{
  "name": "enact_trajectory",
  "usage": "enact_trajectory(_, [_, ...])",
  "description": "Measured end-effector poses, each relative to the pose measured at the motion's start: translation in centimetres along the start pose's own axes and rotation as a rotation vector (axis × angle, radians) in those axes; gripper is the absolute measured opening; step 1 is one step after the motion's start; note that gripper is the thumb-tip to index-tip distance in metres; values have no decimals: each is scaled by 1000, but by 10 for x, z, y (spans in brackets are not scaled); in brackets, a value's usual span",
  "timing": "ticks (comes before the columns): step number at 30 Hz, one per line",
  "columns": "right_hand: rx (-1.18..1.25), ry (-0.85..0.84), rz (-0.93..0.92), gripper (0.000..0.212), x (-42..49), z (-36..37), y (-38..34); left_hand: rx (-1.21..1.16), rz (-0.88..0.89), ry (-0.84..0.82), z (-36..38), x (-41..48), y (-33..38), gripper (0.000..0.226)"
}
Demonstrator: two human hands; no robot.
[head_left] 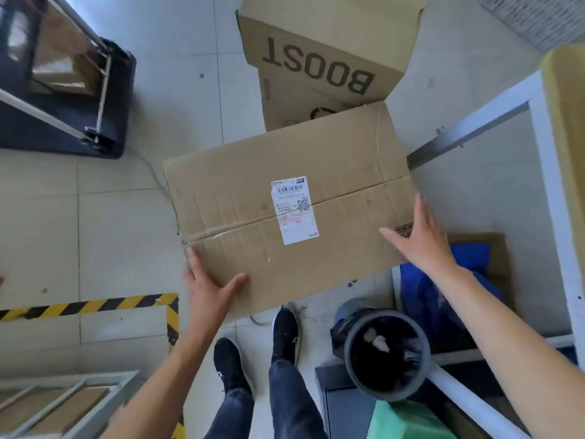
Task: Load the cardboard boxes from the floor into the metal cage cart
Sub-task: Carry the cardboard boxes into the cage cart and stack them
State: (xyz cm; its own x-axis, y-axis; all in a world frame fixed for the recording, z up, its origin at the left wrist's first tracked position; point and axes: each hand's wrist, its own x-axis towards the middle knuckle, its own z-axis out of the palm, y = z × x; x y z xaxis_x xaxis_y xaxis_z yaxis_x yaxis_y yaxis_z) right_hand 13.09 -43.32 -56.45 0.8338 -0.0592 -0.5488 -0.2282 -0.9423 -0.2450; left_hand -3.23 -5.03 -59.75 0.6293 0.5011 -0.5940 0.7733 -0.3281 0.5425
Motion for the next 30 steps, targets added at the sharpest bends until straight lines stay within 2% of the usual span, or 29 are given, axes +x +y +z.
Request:
enact_trajectory(2, [161,-79,120,125,13,-2,12,-76,-6,-4,-4,3,-6,133])
enact_trajectory(4, [290,-130,233,129,23,-1,22,-175,-51,-36,-9,8,-9,133])
enact_trajectory(7, [417,-160,283,103,35,1,28,-270,-169,-75,-13,17,-4,112])
enact_trajectory(10, [504,-114,238,78,36,-2,25,-277,-193,-87,-23,23,3,94])
enact_trajectory(14, [468,-30,151,66,2,-19,9,-193,-159,-93,-57,3,8,96])
enact_trajectory(19, [404,31,113,70,-66,-38,-30,-148,-176,12,-129,-56,14,103])
enact_trajectory(22, [371,6,100,97,-103,-51,-65,-159,-190,108,-183,-89,15,116])
enact_trajectory(24, [353,6,69,103,-126,-61,-92,-166,-193,165,-219,-111,13,112])
enact_trajectory(27, [353,4,7,96,-161,-76,-135,-200,-193,261,-271,-148,5,109])
enact_trajectory(30, [364,-10,-95,75,-196,-92,-183,-242,-231,360,-319,-196,-10,109])
